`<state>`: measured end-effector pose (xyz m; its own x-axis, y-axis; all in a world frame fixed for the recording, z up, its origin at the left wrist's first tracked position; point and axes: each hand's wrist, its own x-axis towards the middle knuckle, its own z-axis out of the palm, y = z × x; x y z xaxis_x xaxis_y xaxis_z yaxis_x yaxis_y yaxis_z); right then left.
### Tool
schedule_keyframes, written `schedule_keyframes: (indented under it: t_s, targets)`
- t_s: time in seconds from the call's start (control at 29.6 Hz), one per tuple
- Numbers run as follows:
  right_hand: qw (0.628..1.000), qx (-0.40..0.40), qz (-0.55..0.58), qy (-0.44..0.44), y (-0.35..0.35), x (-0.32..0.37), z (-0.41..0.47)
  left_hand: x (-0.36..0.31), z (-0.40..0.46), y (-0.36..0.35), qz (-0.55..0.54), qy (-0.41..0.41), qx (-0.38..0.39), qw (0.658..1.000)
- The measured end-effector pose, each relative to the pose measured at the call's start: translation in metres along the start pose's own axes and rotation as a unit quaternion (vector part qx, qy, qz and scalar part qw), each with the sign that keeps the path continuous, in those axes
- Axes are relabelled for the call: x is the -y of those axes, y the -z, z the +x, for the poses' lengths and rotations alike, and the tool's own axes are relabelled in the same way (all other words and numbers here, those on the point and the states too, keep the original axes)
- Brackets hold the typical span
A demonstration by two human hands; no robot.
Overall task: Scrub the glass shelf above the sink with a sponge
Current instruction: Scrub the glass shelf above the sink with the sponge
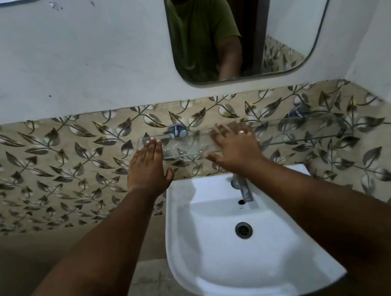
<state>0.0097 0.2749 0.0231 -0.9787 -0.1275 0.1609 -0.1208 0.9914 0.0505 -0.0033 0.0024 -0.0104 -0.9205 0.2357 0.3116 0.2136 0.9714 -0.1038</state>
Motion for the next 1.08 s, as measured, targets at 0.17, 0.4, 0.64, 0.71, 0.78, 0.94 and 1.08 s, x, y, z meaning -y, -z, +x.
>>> schedule_keyframes:
  t_s: [0.17,0.4,0.64,0.71,0.78,0.94,1.08]
  targets:
    - [0.995,0.002,-0.027,-0.095,0.003,-0.108,-0.03,-0.001,-0.001,-0.001,-0.001,0.013,0.0,1.0]
    - [0.976,-0.012,-0.024,-0.215,0.003,-0.182,-0.051,-0.005,0.001,-0.001,-0.004,0.021,-0.006,1.0]
    - [0.977,-0.042,-0.007,-0.209,-0.011,-0.104,-0.038,-0.008,0.002,-0.004,-0.006,0.02,-0.011,1.0]
    - [0.981,-0.046,0.007,-0.19,-0.012,-0.067,-0.029,-0.007,0.002,-0.004,-0.003,0.017,-0.01,1.0]
    - [0.985,-0.051,0.015,-0.162,-0.012,-0.031,-0.019,-0.007,0.002,-0.004,-0.001,0.013,-0.012,1.0]
    - [0.994,-0.057,0.03,-0.091,-0.004,0.048,0.006,-0.011,0.005,-0.002,-0.01,0.002,0.001,1.0]
    - [0.996,-0.048,0.066,-0.044,-0.001,0.104,0.022,-0.009,0.002,-0.004,-0.019,-0.002,0.009,1.0]
